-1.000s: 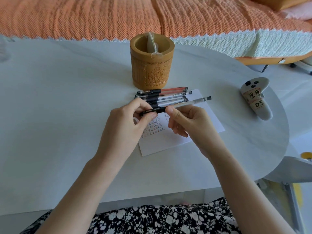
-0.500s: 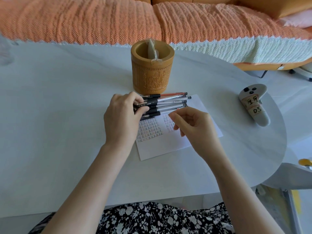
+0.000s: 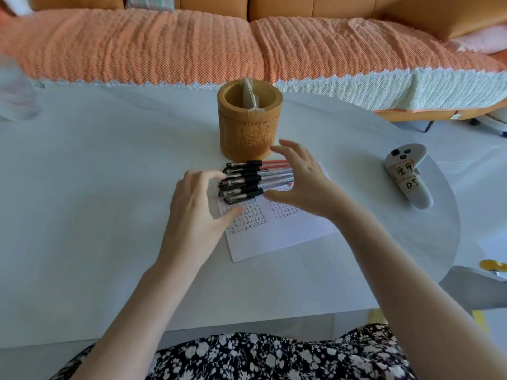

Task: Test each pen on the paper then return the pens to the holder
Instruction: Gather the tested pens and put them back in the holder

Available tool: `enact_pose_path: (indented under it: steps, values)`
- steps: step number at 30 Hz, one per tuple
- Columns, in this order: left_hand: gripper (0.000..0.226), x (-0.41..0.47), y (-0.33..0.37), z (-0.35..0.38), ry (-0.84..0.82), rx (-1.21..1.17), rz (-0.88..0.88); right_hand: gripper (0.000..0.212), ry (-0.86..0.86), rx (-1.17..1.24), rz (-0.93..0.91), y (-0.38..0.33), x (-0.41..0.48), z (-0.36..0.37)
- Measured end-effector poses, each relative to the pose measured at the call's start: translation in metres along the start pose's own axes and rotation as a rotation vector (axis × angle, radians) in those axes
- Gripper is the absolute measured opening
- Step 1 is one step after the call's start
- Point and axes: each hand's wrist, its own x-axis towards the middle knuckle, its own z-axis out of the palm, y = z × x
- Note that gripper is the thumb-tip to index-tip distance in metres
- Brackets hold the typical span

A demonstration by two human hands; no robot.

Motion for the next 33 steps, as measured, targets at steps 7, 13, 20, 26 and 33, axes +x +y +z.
enact_pose_path:
  steps: [7,13,20,26,33]
  values:
    - [0.024,-0.021,0.002,0.006,-0.23,0.038,0.139,0.073,-0.187,-0.187,-0.067,0.007,0.022,-0.004]
    - [0.023,-0.022,0.0,0.007,-0.241,0.046,0.152,0.065,-0.243,-0.369,-0.172,-0.001,0.03,-0.012]
    - [0.019,-0.022,-0.002,0.009,-0.227,0.028,0.145,0.058,-0.252,-0.348,-0.141,-0.002,0.029,-0.009]
    - [0.018,-0.023,-0.002,0.01,-0.224,0.042,0.153,0.054,-0.191,-0.307,-0.112,-0.004,0.026,-0.006]
    - [0.018,-0.022,-0.003,0.011,-0.22,0.036,0.167,0.037,-0.118,-0.26,-0.034,-0.005,0.023,0.005]
